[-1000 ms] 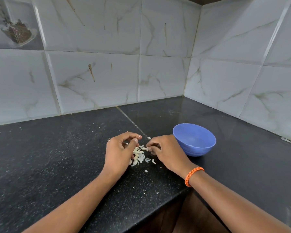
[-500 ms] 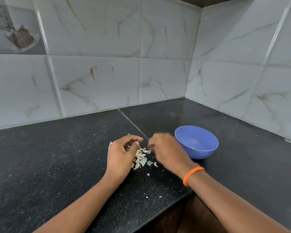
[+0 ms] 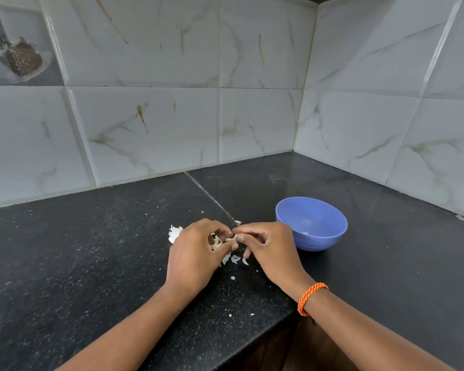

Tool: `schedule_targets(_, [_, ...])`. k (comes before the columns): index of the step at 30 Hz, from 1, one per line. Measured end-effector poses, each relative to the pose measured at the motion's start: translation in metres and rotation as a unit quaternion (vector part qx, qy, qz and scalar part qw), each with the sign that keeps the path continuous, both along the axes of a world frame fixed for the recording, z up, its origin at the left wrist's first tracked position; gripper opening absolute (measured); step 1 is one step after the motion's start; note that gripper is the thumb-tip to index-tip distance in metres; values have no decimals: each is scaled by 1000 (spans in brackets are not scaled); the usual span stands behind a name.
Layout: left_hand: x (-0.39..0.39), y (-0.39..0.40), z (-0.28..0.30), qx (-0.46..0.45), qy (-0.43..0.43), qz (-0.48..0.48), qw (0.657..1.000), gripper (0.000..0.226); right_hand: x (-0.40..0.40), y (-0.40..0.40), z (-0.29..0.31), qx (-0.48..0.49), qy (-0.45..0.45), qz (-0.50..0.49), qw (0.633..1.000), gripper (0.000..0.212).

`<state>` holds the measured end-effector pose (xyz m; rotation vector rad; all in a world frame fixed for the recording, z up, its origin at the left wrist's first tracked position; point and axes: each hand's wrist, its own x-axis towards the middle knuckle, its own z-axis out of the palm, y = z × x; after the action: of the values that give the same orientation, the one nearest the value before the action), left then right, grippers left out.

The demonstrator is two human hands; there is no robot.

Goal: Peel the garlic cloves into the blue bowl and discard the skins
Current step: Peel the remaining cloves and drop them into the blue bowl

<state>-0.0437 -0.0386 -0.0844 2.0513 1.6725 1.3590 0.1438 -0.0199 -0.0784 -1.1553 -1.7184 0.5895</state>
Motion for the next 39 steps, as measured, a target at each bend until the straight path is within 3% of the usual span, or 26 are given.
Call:
schedule_targets(7, [-1,-3,2,-13,-21,14,1000,12,-9,-4,-4,40,-47,6,998,27])
schedule_targets(15, [0,-4,3,-9,-21,39,999,5,-9,-5,-5,72,-58,-7,996,12])
schedule_targets(27, [2,-7,5,-8,-19,59,998,9,-11,-4,-7,86,-69,-7,994,12])
schedule_targets(35, [3,-4,6,-1,-12,68,998,18,-15,-9,-7,140,-125,9,982,18])
schedule_targets(39, [1,-4,5,0,-50,38,998,18,-15,-8,-7,151,-80,26,985,14])
